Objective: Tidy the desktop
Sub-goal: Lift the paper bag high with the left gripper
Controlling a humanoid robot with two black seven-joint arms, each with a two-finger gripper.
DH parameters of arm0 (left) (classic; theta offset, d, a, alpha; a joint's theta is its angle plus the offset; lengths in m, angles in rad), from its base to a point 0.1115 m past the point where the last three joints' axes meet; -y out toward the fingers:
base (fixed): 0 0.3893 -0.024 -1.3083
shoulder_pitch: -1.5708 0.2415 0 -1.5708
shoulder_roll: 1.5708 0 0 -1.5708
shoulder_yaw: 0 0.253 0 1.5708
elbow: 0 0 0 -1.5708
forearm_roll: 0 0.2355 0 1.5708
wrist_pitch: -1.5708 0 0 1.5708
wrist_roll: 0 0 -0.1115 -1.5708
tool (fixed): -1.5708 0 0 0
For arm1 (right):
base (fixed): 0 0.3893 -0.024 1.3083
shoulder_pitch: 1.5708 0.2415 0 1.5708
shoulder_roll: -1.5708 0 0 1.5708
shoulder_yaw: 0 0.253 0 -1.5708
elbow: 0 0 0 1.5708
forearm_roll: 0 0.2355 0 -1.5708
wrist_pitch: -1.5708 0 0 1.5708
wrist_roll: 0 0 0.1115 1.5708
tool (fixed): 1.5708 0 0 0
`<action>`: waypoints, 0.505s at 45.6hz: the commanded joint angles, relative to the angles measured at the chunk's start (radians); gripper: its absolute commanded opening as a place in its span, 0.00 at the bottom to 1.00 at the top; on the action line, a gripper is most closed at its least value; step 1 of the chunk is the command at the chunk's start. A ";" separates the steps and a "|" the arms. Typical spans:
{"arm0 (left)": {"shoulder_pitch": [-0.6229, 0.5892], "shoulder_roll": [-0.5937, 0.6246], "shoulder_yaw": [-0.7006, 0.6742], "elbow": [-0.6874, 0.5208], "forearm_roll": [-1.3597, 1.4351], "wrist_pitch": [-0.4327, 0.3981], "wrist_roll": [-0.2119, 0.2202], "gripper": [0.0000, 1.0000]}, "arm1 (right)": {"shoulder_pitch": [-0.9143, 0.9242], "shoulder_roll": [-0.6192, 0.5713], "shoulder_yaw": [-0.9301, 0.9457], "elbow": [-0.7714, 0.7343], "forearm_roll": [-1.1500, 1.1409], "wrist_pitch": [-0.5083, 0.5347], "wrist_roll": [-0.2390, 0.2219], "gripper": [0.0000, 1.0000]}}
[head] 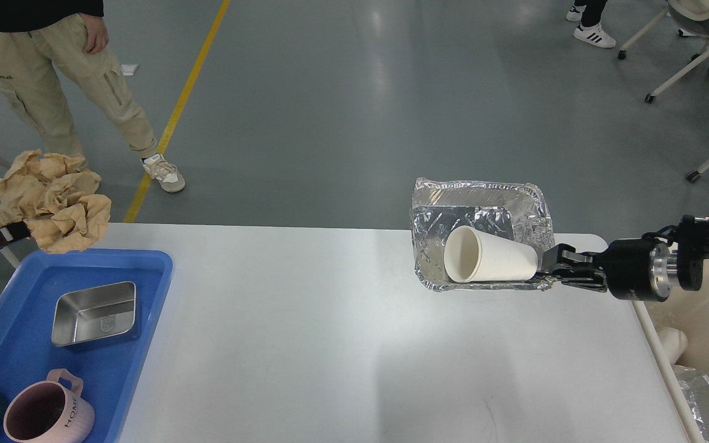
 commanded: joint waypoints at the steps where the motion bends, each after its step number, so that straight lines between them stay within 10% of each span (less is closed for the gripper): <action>1: 0.006 0.030 -0.001 -0.004 -0.019 0.002 -0.024 0.06 | 0.000 -0.015 0.000 0.012 0.000 0.000 0.000 0.00; 12: -0.017 0.060 -0.016 -0.010 -0.005 -0.007 -0.100 0.06 | 0.003 -0.016 0.000 0.018 0.000 0.003 0.002 0.00; 23: -0.225 0.043 -0.038 0.000 0.168 -0.090 -0.083 0.06 | 0.004 -0.012 0.000 0.029 -0.002 0.002 0.000 0.00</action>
